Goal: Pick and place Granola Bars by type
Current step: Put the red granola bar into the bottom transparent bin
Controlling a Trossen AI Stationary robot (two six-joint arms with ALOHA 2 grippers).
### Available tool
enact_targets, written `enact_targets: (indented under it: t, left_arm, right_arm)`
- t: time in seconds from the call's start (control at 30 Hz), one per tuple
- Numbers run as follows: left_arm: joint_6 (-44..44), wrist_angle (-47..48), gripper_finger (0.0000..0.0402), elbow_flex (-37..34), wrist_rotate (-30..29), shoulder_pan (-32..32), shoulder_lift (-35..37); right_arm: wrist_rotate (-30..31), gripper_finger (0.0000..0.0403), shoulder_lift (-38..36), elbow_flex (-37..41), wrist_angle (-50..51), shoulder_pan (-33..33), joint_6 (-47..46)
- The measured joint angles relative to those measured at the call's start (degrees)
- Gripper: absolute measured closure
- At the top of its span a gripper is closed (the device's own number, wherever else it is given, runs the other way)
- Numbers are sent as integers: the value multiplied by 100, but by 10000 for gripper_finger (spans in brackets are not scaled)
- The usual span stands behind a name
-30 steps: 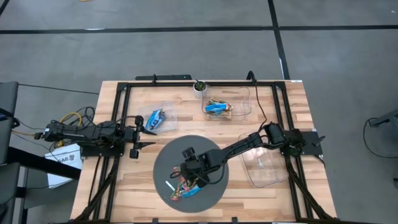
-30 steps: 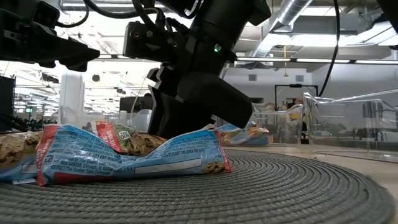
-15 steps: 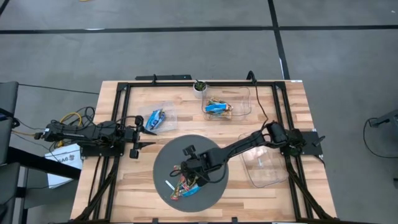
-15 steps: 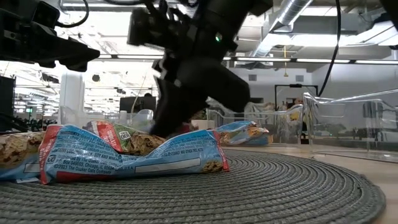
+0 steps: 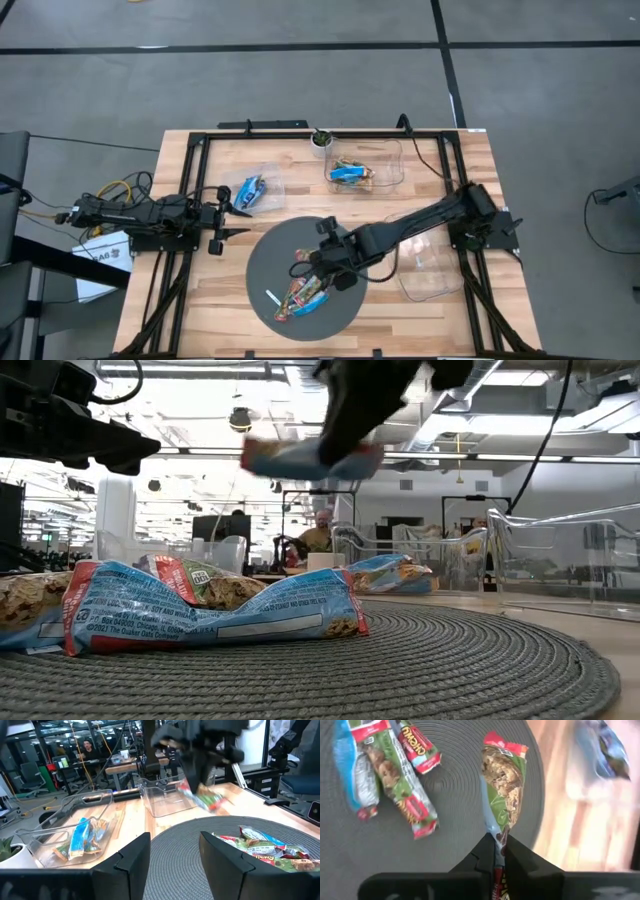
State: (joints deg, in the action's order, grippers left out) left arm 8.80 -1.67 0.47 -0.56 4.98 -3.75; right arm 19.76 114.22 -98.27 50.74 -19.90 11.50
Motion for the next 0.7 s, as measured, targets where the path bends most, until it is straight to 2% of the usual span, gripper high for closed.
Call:
enact_targets:
  t: [0.3, 0.57, 0.7]
  left_arm:
    - [0, 2, 239, 0, 0, 0, -2]
    - [-1, 1, 239, 0, -1, 2, 0]
    - [0, 0, 239, 0, -2, 2, -2]
  right_arm:
    - [-10, 386, -712, -3, 1743, 8, -687]
    - [-23, 389, -816, 3, 3978, 77, -1687]
    - [-276, 386, -995, 185, 3964, 118, -1809]
